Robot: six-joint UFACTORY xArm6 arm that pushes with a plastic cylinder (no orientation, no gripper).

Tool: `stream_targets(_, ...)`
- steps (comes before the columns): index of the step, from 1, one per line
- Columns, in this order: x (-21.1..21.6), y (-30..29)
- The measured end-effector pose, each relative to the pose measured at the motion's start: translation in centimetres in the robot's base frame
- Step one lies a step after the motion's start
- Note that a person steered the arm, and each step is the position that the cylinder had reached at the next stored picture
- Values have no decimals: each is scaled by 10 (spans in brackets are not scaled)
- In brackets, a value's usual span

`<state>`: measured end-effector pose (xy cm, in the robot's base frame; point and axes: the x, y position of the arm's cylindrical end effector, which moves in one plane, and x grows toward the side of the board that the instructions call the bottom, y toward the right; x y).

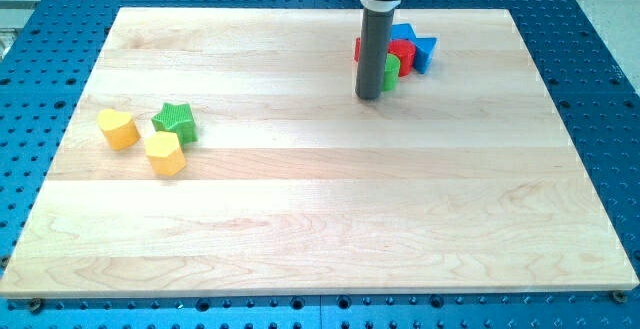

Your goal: Keep the yellow hexagon to the right of the green star

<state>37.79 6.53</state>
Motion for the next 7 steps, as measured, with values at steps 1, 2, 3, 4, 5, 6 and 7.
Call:
stream_targets(1, 93, -64)
stream_targets(2, 138, -218)
stream_targets(3, 109, -293)
stream_targets(4, 101, -231)
stream_targets(5, 103, -149)
stream_targets(6, 108, -127)
stream_targets(7, 117, -168)
